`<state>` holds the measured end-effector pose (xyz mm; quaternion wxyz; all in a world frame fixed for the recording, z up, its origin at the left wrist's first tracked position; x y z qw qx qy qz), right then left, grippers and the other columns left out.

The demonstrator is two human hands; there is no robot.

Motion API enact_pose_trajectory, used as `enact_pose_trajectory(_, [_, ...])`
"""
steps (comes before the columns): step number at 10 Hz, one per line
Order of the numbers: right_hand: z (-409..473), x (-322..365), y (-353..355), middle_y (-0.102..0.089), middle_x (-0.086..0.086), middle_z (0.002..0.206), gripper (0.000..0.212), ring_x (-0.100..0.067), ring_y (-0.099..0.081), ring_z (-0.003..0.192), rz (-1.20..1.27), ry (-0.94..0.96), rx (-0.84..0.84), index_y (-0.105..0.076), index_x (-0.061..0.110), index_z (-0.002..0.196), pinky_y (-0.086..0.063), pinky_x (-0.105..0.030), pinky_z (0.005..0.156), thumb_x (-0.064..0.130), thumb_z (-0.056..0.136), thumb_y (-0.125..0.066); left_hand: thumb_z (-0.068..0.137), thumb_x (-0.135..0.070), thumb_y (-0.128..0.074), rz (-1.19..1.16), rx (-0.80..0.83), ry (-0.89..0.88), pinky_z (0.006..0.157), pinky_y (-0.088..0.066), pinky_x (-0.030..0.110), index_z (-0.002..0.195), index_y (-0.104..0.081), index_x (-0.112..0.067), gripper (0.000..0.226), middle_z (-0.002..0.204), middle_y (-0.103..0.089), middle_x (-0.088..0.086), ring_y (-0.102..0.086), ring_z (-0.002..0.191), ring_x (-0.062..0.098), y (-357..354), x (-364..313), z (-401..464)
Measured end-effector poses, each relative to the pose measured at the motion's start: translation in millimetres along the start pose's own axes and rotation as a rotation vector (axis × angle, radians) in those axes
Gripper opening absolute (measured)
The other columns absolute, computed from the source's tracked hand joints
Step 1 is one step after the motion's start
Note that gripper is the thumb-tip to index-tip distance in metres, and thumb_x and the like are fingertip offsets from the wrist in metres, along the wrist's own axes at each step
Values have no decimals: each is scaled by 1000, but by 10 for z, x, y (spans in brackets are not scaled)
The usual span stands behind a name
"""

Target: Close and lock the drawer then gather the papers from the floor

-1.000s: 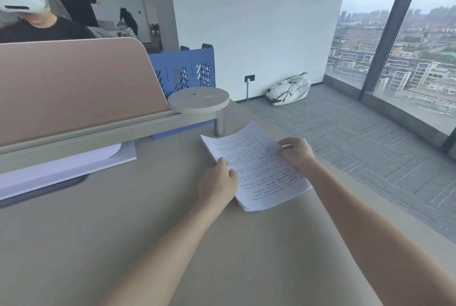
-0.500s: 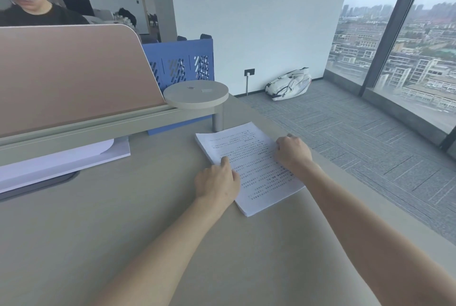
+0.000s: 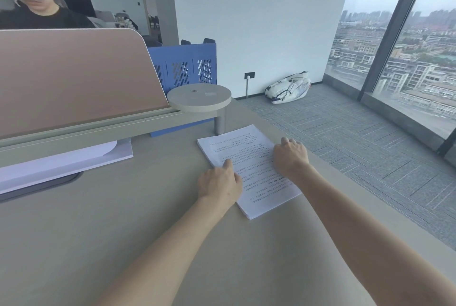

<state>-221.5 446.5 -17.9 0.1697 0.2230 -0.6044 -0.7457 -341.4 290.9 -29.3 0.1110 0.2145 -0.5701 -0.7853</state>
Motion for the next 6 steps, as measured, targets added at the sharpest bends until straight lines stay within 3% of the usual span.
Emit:
enact_pose_trajectory(2, [2,-45,22,-59,-12,114,26,-32,-59,108,36,-64,21,-68,6,100,-47,-38,91,1,89,-45,98,-37,-38,-107,49,46,63,-43,33,93,-44,-16,23,94,-72,10,-65,83,35,10,95,32])
enact_pose_trajectory(3, [-12,-33,49,-58,-13,115,22,-32,-61,105,39,-64,21,-64,8,97,-47,-38,88,2,90,-44,100,-39,-37,-130,56,32,63,-41,34,99,-46,-14,26,96,-71,11,-54,73,32,30,129,30])
enact_pose_trajectory(4, [11,-39,80,-56,-15,118,28,-32,-60,106,31,-77,-10,-62,6,110,-47,-40,90,4,89,-43,100,-38,-38,-145,49,21,62,-41,34,111,-46,-12,30,93,-70,13,-51,71,31,65,179,14])
enact_pose_trajectory(6, [46,47,269,-54,-17,124,32,-34,-54,116,34,-90,-101,-61,9,119,-44,-41,99,13,92,-45,98,-41,-38,-224,65,54,66,-50,38,107,-45,-11,31,91,-69,14,-64,81,36,114,286,-18])
Point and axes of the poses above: each hand's wrist, its own z-axis towards the middle knuckle, its own y-axis out of the back of the hand, x = y × z, the point moved 10 cm from there along z, towards the middle knuckle
